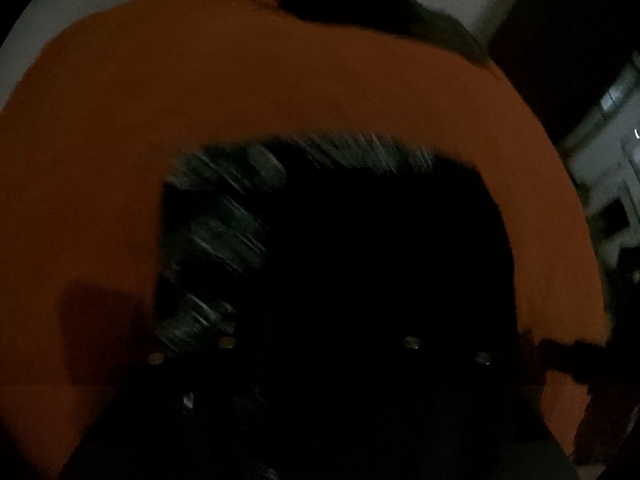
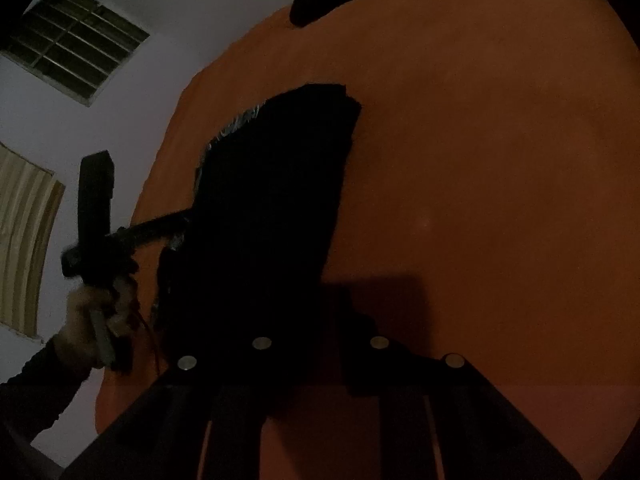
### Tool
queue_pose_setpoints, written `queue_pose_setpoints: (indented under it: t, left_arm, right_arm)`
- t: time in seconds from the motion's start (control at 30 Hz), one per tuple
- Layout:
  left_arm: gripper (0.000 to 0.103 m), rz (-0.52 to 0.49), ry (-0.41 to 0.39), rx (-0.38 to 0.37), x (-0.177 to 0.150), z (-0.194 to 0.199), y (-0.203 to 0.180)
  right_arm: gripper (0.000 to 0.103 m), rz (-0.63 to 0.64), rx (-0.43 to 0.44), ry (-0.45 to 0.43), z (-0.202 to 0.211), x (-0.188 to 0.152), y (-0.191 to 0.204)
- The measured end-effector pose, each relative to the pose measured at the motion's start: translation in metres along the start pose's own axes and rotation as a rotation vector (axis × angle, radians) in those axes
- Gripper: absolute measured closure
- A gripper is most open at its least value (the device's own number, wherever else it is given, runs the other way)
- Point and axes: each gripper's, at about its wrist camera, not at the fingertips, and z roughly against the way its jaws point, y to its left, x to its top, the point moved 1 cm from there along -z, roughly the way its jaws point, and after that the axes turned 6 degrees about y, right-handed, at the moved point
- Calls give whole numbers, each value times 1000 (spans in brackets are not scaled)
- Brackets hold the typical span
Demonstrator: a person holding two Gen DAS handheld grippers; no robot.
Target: Fold clothes
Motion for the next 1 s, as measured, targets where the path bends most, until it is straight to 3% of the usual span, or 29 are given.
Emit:
queue_pose_setpoints:
  t: [0.1, 0.23, 0.37, 0.6, 0.63, 0.7, 0.73, 0.83, 0.9, 0.97, 1.0]
  left_arm:
    - [58, -73, -81, 0, 20, 14, -8]
    - [56, -111, -39, 24, 35, 4, -15]
    - [56, -27, -22, -29, 32, 13, -1]
    - [56, 68, 19, -28, 25, 1, 35]
    - [56, 88, 15, -39, 27, 0, 41]
    - [56, 135, -1, -53, 38, -6, 51]
    - [56, 155, -6, -61, 40, -6, 56]
    - [56, 170, 9, -91, 41, -12, 60]
    - [54, 169, 28, -118, 41, -17, 61]
    - [52, 144, 70, -154, 36, -25, 54]
    - [52, 129, 90, -164, 33, -28, 49]
  right_arm:
    - [88, 25, -7, -9, 2, 14, 2]
    - [88, 7, 6, -29, -9, 58, 1]
    - [88, -39, -13, 7, -33, 105, -3]
    - [86, -95, 19, 95, -66, 150, -3]
    - [86, -125, 63, 88, -66, 155, -7]
    - [99, -160, 169, 31, -58, 171, -14]
    - [100, -168, 198, -1, -52, 178, -16]
    - [98, -181, 140, -18, -38, 188, -20]
    - [78, -171, 107, 49, -35, 182, -19]
    - [34, -160, 67, 99, -34, 170, -17]
    - [33, -148, 42, 127, -36, 164, -15]
